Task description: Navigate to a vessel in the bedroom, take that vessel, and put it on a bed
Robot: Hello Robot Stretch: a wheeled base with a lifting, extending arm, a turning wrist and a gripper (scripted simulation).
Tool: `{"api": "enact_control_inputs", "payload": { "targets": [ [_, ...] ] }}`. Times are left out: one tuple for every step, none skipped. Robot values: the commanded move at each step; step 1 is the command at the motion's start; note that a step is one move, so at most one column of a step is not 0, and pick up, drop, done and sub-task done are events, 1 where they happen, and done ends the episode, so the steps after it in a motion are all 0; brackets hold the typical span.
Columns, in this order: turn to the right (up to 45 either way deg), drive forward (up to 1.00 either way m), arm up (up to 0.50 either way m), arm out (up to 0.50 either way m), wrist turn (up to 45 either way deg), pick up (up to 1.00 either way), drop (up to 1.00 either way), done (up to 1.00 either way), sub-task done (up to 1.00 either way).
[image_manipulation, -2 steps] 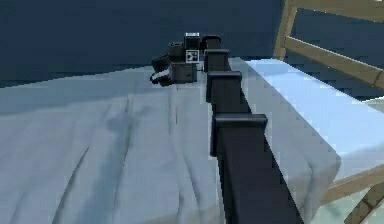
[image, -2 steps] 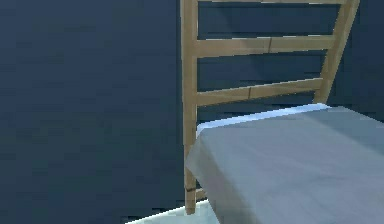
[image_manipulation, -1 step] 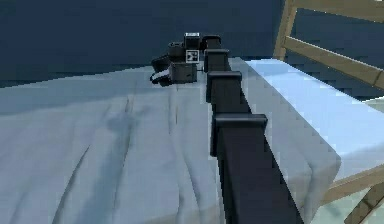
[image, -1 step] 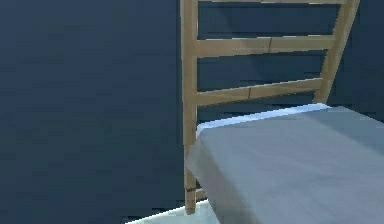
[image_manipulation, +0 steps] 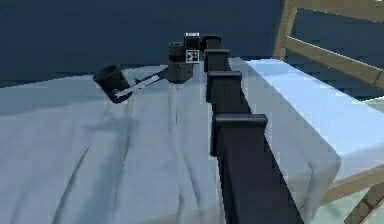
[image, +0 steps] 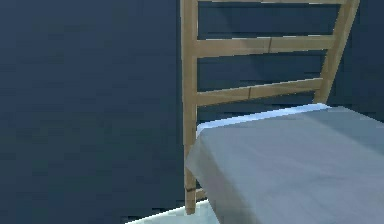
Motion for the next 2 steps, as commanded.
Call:
{"api": "enact_control_inputs", "payload": {
  "targets": [
    [0.0,0.0,0.0,0.0,-45.0,0.0,0.0,0.0,0.0],
    [0.0,0.0,0.0,0.0,-24.0,0.0,0.0,0.0,0.0]
  ]
}}
